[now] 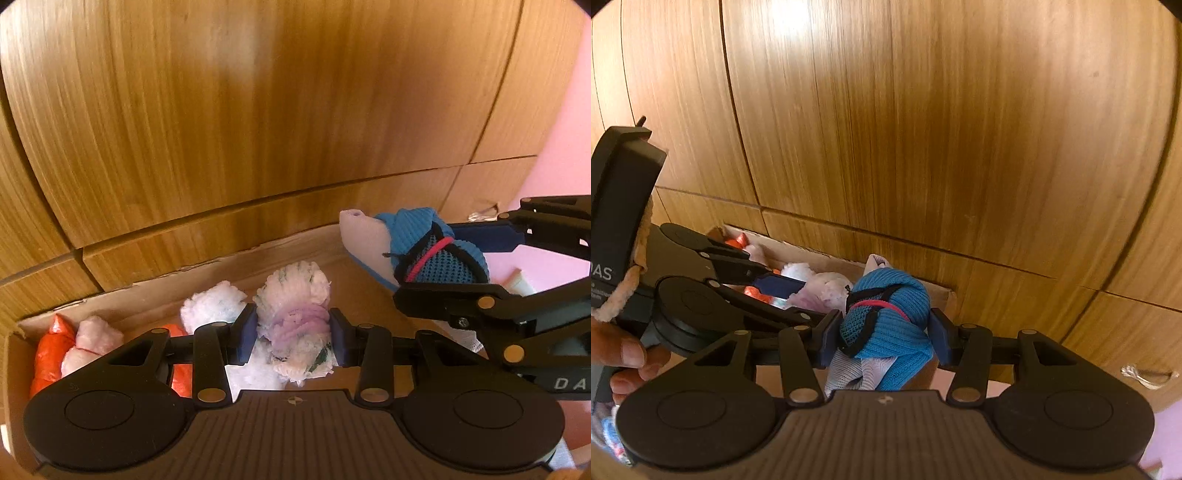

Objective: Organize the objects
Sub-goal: 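Lower white-pink bundle with left tool while right tool lowers blue knit bundle into box, then open both tools and move them back over the pile, then grasp white knit bundle with left tool while right tool grasps white striped bundle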

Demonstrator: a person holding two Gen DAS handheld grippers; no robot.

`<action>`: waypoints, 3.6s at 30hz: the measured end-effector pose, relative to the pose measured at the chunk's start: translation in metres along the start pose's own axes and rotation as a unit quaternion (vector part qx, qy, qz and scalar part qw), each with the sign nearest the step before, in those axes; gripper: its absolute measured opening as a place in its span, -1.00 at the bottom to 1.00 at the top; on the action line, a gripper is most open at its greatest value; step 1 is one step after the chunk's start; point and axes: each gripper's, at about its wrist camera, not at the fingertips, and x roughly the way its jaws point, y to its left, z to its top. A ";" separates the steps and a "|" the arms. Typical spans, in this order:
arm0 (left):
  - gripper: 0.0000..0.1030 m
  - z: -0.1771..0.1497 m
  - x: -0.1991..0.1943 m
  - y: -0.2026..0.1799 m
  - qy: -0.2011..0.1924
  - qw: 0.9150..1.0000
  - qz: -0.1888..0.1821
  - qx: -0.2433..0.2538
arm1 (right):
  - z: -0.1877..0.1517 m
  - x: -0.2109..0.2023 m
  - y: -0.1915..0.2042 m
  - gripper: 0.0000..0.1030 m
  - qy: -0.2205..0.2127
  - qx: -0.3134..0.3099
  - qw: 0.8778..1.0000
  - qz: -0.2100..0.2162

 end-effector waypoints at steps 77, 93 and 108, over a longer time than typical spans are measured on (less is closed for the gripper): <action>0.80 -0.138 -0.171 0.076 -0.047 0.996 0.074 0.032 | -0.057 -0.128 0.111 0.60 -0.019 -0.120 0.993 0.010; 0.85 -0.209 -0.179 0.098 -0.053 0.992 0.065 -0.093 | -0.151 -0.122 0.206 0.82 -0.004 -0.056 0.998 0.031; 0.86 -0.219 -0.170 0.113 -0.036 0.991 0.066 -0.109 | -0.167 -0.106 0.202 0.21 0.020 -0.007 1.000 0.002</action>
